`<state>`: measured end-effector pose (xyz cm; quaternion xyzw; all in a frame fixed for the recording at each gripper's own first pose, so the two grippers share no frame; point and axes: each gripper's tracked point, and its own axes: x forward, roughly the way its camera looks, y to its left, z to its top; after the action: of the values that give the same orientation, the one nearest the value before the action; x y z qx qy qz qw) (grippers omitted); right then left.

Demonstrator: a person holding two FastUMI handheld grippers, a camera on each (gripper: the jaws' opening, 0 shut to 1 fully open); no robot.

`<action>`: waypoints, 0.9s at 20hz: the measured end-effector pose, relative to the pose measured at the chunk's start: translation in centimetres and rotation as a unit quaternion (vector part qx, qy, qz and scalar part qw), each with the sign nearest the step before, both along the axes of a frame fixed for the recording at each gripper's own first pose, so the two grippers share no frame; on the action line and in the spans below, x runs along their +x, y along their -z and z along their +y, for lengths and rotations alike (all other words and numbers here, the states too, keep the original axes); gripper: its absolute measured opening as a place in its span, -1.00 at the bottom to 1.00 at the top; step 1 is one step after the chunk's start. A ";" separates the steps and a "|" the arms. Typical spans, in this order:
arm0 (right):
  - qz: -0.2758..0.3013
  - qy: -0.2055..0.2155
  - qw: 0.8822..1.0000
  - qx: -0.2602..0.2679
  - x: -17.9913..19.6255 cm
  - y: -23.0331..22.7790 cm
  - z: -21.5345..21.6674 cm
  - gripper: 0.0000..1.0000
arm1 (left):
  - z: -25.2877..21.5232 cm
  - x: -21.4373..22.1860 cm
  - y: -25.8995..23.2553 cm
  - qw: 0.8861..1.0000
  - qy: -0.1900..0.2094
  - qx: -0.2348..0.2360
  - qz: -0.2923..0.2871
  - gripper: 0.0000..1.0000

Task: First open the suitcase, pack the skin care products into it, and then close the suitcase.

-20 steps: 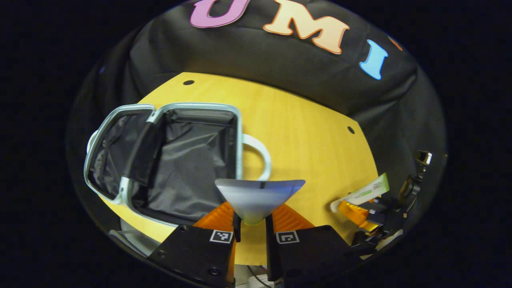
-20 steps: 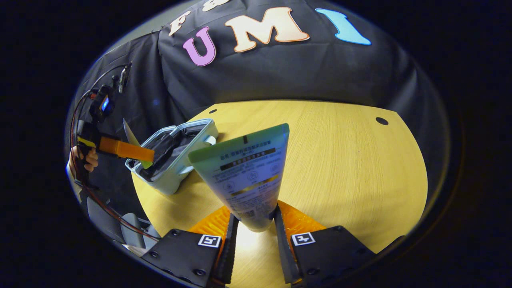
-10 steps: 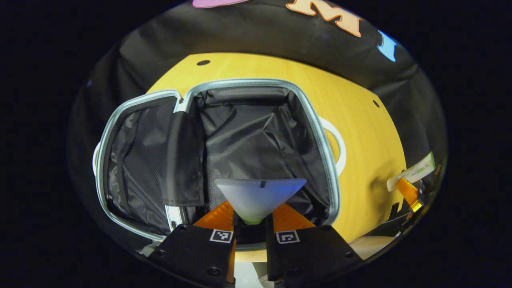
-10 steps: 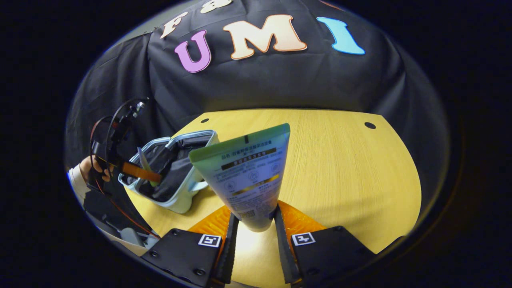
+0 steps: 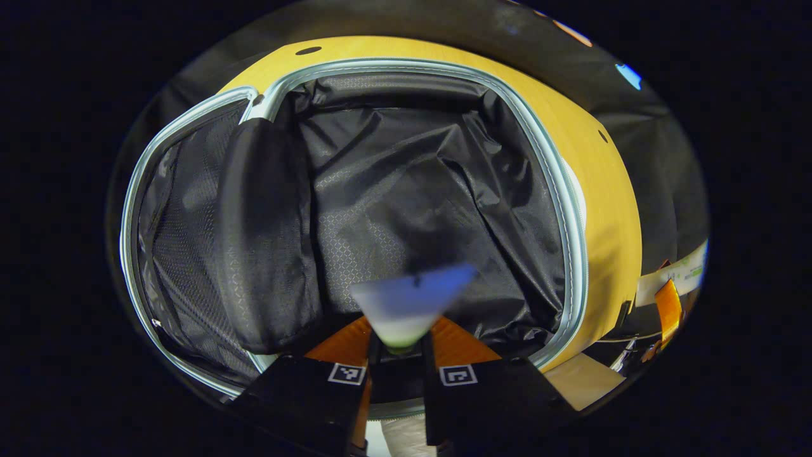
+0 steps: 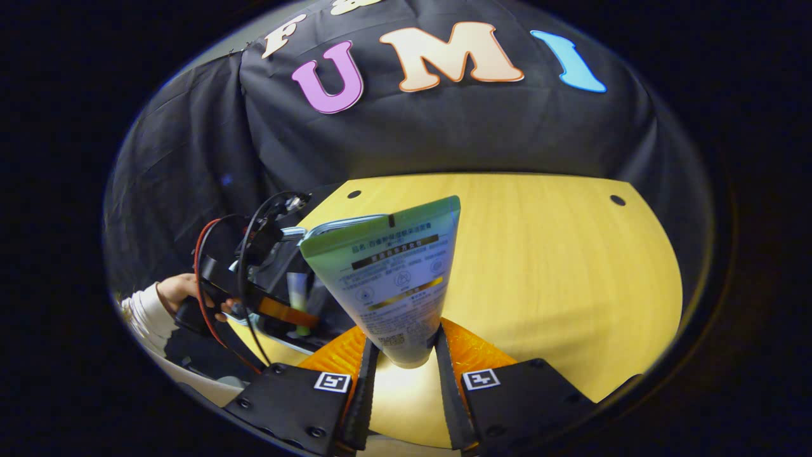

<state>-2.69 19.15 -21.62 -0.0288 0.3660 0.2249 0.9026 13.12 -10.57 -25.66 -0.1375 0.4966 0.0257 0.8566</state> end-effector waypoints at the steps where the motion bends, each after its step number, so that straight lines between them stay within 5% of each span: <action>1: 0.008 -0.006 1.000 0.002 -0.1 0.3 1.2 -0.01 | 0.2 -0.2 -0.3 1.000 0.000 0.003 -0.004 -0.36; 4: 0.021 -0.026 0.999 0.002 -0.5 0.8 4.3 -0.03 | 0.3 -0.7 -2.1 1.000 -0.001 -0.005 -0.025 -0.20; 7: 0.037 -0.046 0.998 0.008 -1.0 1.3 7.1 -0.01 | 1.9 -1.6 -4.0 0.999 -0.008 0.005 -0.048 0.47; 11: 0.066 -0.059 0.996 -0.020 -1.4 3.4 8.8 -0.01 | 4.1 -2.8 -7.3 0.996 -0.032 -0.004 -0.087 0.74; 18: 0.121 -0.066 0.988 -0.069 -2.5 8.4 10.6 -0.01 | 11.4 -6.4 -11.7 0.986 -0.084 0.019 -0.142 0.87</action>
<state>-5.15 29.72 -30.06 -0.0876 0.4843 0.2603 0.8307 6.70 0.80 -13.95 -0.1645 0.3556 0.0878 0.9159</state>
